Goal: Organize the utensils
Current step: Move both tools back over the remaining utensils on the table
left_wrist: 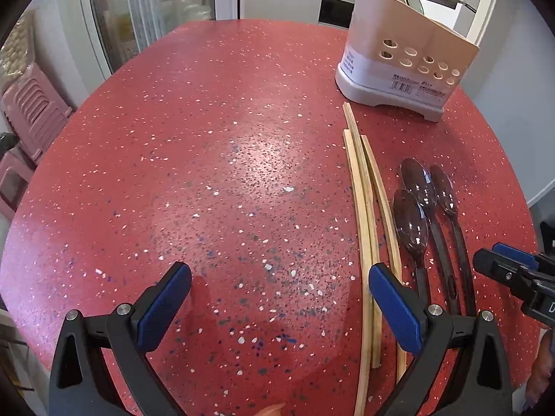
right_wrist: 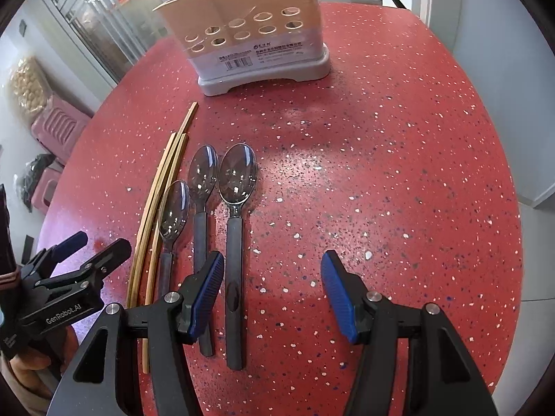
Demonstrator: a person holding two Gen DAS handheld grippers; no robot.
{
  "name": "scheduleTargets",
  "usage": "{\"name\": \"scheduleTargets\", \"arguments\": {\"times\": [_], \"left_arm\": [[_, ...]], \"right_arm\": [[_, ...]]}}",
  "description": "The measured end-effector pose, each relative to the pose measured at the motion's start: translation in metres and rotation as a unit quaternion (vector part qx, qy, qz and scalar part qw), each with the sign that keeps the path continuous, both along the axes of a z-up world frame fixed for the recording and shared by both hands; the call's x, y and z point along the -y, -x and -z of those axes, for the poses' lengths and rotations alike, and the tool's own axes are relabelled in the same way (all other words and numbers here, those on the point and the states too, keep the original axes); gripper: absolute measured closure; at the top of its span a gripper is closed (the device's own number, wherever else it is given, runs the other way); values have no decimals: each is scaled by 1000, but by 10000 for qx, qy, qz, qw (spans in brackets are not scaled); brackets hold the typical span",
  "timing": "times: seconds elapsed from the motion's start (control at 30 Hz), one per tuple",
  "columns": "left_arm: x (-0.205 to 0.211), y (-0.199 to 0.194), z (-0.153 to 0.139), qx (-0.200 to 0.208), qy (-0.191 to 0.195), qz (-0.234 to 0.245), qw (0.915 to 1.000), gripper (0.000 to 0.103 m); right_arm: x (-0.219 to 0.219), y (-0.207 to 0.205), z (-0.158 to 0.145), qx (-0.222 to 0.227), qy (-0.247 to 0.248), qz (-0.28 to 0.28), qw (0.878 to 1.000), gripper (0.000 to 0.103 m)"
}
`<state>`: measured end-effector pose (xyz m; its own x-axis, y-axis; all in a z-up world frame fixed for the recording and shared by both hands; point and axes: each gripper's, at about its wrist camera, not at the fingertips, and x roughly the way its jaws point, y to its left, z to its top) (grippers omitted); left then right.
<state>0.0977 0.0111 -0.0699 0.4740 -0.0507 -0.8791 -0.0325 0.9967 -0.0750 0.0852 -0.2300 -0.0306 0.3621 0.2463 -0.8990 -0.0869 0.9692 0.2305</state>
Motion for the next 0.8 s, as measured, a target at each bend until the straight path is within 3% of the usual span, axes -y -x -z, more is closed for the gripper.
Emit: {"name": "scheduleTargets", "arguments": {"times": [0.53, 0.8], "left_arm": [[9, -16, 7, -8, -22, 105, 9999, 0], [16, -28, 5, -11, -105, 129, 9999, 0]], "right_arm": [[-10, -6, 4, 2, 149, -97, 9998, 41], [-29, -18, 6, 12, 612, -348, 9975, 41]]}}
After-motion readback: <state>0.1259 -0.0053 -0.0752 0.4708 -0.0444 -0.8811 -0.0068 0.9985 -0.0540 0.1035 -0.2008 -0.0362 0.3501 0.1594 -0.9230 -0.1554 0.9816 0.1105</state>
